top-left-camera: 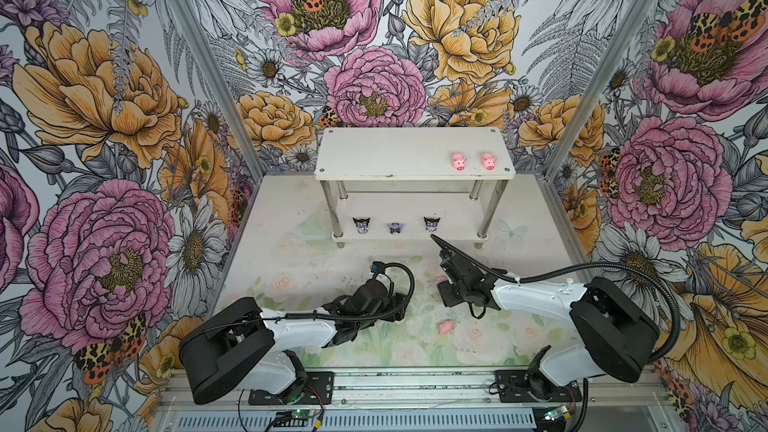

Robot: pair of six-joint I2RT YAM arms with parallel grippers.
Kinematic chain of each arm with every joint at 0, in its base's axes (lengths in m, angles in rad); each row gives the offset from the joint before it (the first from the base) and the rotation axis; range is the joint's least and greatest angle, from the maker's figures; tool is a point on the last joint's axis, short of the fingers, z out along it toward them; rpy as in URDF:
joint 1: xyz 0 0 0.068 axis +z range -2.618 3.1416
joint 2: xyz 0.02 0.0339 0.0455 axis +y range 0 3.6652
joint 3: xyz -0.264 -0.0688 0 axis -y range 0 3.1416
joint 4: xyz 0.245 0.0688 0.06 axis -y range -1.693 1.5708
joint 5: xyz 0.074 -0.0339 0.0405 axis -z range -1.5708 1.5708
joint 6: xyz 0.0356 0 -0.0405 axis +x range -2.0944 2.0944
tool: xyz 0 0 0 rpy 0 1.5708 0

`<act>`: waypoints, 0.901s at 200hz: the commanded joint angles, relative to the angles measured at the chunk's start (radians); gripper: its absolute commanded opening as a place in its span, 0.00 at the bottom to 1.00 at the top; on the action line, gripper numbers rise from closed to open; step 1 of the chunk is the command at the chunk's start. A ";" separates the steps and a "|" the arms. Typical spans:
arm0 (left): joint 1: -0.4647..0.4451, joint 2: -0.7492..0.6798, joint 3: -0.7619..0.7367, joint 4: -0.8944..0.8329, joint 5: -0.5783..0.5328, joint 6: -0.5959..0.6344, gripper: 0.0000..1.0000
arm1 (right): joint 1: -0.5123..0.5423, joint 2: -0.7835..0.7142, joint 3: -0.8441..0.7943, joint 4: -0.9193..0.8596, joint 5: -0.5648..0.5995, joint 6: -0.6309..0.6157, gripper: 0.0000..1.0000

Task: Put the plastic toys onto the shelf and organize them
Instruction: 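Lower the right gripper back down over a pink pig on the table, then close the right gripper on the pink pig and lift it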

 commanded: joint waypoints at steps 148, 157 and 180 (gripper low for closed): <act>0.079 -0.134 -0.074 -0.012 0.008 0.022 0.79 | 0.038 -0.227 0.076 -0.139 0.025 0.113 0.18; 0.092 -0.143 -0.078 -0.015 0.014 0.025 0.79 | 0.064 -0.290 0.123 -0.213 0.042 0.113 0.18; 0.125 -0.161 -0.088 -0.011 0.030 0.036 0.79 | 0.083 -0.404 0.298 -0.383 0.080 0.116 0.18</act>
